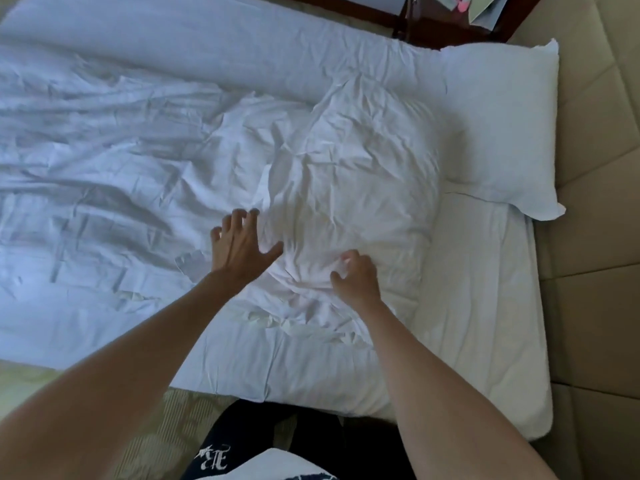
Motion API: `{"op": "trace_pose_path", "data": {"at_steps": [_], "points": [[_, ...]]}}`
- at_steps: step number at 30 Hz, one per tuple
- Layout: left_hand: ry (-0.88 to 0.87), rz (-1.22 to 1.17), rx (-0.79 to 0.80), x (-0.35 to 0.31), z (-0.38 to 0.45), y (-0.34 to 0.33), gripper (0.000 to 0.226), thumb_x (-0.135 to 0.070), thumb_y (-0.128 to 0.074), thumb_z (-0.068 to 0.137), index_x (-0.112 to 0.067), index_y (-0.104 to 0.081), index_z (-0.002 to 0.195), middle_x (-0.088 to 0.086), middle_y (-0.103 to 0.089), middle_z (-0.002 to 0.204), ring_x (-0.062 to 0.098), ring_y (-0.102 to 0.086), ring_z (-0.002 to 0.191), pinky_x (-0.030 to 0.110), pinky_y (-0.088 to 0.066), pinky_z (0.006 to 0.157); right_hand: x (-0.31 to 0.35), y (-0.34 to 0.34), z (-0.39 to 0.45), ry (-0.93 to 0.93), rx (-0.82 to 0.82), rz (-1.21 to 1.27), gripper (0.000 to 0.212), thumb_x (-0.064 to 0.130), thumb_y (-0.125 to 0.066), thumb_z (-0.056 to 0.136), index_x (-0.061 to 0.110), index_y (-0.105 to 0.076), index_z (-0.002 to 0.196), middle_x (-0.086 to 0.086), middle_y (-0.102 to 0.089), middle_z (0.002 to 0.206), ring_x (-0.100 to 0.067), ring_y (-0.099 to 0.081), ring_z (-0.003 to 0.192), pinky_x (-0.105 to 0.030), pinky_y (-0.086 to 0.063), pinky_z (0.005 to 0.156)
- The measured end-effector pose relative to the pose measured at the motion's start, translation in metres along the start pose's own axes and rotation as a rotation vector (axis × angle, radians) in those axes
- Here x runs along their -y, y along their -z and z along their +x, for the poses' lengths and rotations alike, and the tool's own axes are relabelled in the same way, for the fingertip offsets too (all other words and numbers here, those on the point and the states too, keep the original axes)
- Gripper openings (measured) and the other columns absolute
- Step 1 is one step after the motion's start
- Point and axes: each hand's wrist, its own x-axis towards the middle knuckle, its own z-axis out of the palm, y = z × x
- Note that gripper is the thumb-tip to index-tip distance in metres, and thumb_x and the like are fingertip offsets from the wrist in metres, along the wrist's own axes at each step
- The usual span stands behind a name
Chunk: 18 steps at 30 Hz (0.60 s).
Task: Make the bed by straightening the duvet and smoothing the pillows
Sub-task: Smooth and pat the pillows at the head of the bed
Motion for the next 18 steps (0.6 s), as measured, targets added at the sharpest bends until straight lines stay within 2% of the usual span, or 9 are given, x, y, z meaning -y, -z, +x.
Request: {"op": "trace_pose_path", "data": {"at_steps": [3, 6, 7, 9, 11, 12, 14, 16, 18], "points": [[0.240, -0.184, 0.219, -0.008, 0.027, -0.010, 0.109, -0.079, -0.059, 0.072, -0.016, -0.018, 0.151, 0.014, -0.028, 0.154, 0.036, -0.030, 0.141, 0.058, -0.026, 0.110, -0.008, 0.014, 0.010, -0.017, -0.027, 0.018, 0.055, 0.034, -0.067, 0.082, 0.023, -0.045, 0.132, -0.009, -0.046, 0.133, -0.030, -0.044, 0.125, -0.045, -0.042, 0.101], [0.457, -0.461, 0.359, -0.004, 0.048, -0.034, 0.122, -0.085, -0.062, 0.061, -0.022, -0.012, 0.154, 0.019, -0.026, 0.155, 0.040, -0.032, 0.140, 0.055, -0.032, 0.112, -0.024, 0.016, 0.019, -0.002, -0.031, -0.015, 0.071, 0.046, -0.068, 0.081, 0.030, -0.035, 0.142, -0.004, -0.038, 0.145, -0.026, -0.036, 0.135, -0.050, -0.039, 0.103], [0.543, -0.558, 0.386, -0.005, 0.051, -0.041, 0.127, -0.083, -0.066, 0.058, -0.026, -0.007, 0.155, 0.018, -0.027, 0.155, 0.041, -0.038, 0.136, 0.053, -0.039, 0.108, -0.031, 0.015, 0.023, 0.002, -0.028, -0.028, 0.077, 0.049, -0.068, 0.081, 0.030, -0.032, 0.145, -0.004, -0.033, 0.150, -0.026, -0.032, 0.139, -0.051, -0.038, 0.103], [0.694, -0.742, 0.399, -0.008, 0.050, -0.053, 0.126, -0.077, -0.076, 0.055, -0.029, -0.012, 0.152, 0.014, -0.040, 0.147, 0.038, -0.059, 0.113, 0.044, -0.055, 0.083, -0.043, 0.012, 0.029, -0.024, -0.049, -0.012, 0.087, 0.052, -0.070, 0.080, 0.031, -0.024, 0.150, -0.008, -0.015, 0.159, -0.029, -0.015, 0.148, -0.055, -0.034, 0.106], [0.779, -0.838, 0.424, -0.012, 0.049, -0.065, 0.115, -0.070, -0.084, 0.049, -0.025, -0.032, 0.141, 0.012, -0.057, 0.128, 0.030, -0.066, 0.091, 0.036, -0.055, 0.061, -0.050, 0.012, 0.032, -0.120, -0.082, 0.089, 0.095, 0.053, -0.072, 0.079, 0.031, -0.018, 0.154, -0.010, 0.001, 0.163, -0.033, 0.002, 0.150, -0.054, -0.027, 0.113], [0.785, -0.856, 0.433, -0.012, 0.049, -0.072, 0.107, -0.066, -0.086, 0.048, -0.022, -0.042, 0.134, 0.013, -0.062, 0.121, 0.028, -0.067, 0.087, 0.034, -0.055, 0.060, -0.053, 0.014, 0.032, -0.158, -0.087, 0.155, 0.098, 0.052, -0.073, 0.079, 0.030, -0.016, 0.155, -0.011, 0.003, 0.163, -0.034, 0.005, 0.150, -0.051, -0.023, 0.116], [0.790, -0.876, 0.399, -0.016, 0.050, -0.079, 0.087, -0.053, -0.087, 0.056, -0.020, -0.053, 0.129, 0.012, -0.065, 0.120, 0.028, -0.067, 0.095, 0.040, -0.059, 0.076, -0.056, 0.019, 0.035, -0.172, -0.066, 0.243, 0.099, 0.050, -0.074, 0.079, 0.029, -0.014, 0.155, -0.012, 0.000, 0.163, -0.032, 0.004, 0.150, -0.047, -0.019, 0.119], [0.813, -0.857, 0.360, -0.026, 0.055, -0.073, 0.081, -0.039, -0.085, 0.064, -0.012, -0.052, 0.133, 0.010, -0.062, 0.127, 0.030, -0.062, 0.108, 0.043, -0.055, 0.093, -0.060, 0.025, 0.041, -0.176, -0.031, 0.284, 0.100, 0.051, -0.074, 0.078, 0.030, -0.014, 0.155, -0.011, -0.003, 0.163, -0.029, 0.001, 0.151, -0.047, -0.021, 0.119], [0.778, -0.695, 0.357, -0.034, 0.061, -0.062, 0.077, -0.040, -0.081, 0.066, -0.007, -0.050, 0.128, 0.010, -0.058, 0.129, 0.032, -0.057, 0.116, 0.041, -0.047, 0.100, -0.062, 0.028, 0.048, -0.196, -0.008, 0.267, 0.101, 0.056, -0.073, 0.076, 0.032, -0.014, 0.154, -0.009, -0.008, 0.163, -0.027, -0.005, 0.151, -0.051, -0.023, 0.116]]}}
